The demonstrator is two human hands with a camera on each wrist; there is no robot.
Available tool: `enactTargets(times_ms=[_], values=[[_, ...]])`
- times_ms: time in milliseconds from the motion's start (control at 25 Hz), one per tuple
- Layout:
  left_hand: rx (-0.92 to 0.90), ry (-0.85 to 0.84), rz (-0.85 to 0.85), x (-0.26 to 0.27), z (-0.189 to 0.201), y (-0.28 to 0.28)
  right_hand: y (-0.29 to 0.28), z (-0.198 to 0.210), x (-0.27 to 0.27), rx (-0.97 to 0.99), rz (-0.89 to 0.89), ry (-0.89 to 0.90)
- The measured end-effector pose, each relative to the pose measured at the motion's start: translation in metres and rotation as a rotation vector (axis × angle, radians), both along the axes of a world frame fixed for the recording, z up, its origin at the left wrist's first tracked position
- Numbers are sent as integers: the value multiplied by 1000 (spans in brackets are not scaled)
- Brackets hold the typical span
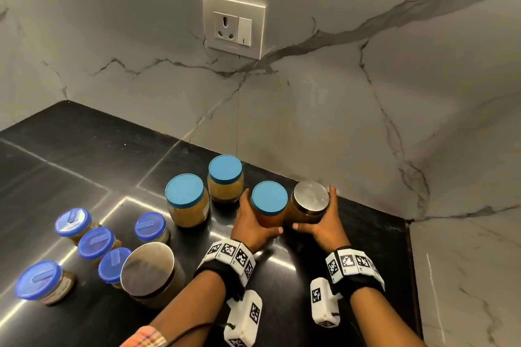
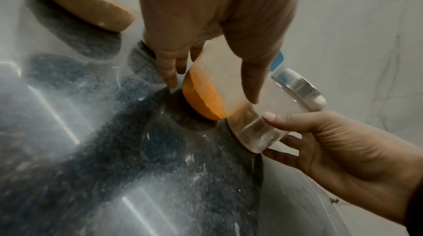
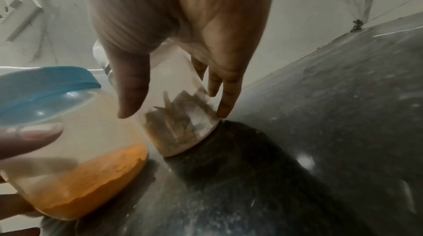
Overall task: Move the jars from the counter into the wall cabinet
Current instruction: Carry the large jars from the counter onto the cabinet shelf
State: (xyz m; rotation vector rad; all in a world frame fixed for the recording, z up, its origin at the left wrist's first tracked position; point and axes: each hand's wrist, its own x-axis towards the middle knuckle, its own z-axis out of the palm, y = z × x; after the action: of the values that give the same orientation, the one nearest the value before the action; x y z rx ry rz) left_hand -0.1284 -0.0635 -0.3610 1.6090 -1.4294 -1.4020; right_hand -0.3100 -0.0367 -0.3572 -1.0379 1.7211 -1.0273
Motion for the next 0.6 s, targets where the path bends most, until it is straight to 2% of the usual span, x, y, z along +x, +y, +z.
enactTargets(times_ms=[280, 600], values=[[-13, -23, -54, 12, -4, 2, 20, -6, 8, -62, -63, 40], [-129, 58, -175, 51, 23, 61, 108, 11, 54, -120, -280, 96]])
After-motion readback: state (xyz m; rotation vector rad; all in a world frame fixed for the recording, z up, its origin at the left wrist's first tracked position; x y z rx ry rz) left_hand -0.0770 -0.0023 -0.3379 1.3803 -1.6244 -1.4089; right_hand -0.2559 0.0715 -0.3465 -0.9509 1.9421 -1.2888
